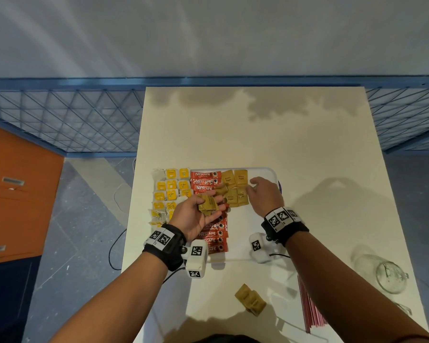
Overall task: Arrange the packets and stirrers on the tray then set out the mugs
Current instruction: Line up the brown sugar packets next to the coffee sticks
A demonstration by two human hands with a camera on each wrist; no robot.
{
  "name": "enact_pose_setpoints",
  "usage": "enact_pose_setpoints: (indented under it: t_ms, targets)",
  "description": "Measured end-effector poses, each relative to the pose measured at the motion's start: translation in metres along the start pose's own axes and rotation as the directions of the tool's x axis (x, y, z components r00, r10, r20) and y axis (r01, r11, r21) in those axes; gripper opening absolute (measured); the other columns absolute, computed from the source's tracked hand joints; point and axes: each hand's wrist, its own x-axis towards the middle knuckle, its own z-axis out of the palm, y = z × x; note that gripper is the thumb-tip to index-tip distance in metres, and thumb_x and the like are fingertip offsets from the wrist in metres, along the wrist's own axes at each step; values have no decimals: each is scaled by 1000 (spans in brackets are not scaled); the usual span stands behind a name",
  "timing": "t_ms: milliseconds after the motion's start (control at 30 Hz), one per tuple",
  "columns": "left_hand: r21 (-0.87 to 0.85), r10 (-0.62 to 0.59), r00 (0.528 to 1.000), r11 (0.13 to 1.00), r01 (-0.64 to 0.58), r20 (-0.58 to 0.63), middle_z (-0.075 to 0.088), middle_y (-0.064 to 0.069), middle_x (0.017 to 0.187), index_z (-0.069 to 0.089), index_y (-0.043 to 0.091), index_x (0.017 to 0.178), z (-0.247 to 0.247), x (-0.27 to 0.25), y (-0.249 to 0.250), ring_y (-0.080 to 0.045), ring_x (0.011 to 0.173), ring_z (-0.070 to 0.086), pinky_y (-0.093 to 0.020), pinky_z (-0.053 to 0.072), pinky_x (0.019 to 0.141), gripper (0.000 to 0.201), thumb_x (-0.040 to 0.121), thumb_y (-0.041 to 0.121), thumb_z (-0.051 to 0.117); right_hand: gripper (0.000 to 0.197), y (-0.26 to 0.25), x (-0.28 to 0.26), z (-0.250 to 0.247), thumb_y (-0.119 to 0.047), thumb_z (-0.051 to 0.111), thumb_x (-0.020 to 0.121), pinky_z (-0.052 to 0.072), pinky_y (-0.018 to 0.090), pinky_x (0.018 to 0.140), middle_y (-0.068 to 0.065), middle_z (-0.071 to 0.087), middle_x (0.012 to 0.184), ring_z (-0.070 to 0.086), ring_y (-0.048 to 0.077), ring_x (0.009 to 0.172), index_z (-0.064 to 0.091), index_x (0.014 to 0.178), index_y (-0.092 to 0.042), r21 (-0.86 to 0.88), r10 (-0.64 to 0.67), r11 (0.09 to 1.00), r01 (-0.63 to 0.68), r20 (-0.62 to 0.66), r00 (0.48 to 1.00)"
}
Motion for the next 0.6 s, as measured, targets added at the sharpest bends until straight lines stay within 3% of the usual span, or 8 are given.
enact_pose_setpoints:
  t_ms: [100,300,467,600]
  targets:
    - [4,-1,1000,1000,1,6,68,-25,121,58,-1,128,0,-1,2,-37,98,70,-39,59,84,41,99,9,31,35,-3,4,0,-32,50,104,51,34,96,3,73,122,67,24,112,63,134,-20,-5,-24,1000,24,12,1000]
    - [59,21,1000,998,-21,-3,66,-27,123,57,-3,128,2,0,2,-39,102,69,-39,59,85,38,101,5,32,35,-9,3,2,-31,49,103,55,41,96,3,71,125,67,24,110,65,132,-21,-44,-85,995,86,27,996]
    - [103,51,999,993,-51,0,68,-25,121,59,-1,125,2,-2,5,-39,104,67,-37,61,82,33,102,1,36,36,-20,6,1,-29,50,102,53,37,93,4,68,127,66,23,109,61,136,-20,-52,-105,993,106,6,994]
    - [92,84,996,992,-83,-6,68,-21,109,60,0,119,-2,-3,8,-32,90,68,-33,60,77,29,101,3,37,35,-45,7,3,-20,47,103,52,38,90,6,65,125,64,25,108,62,135,-22,-72,-286,954,291,69,956]
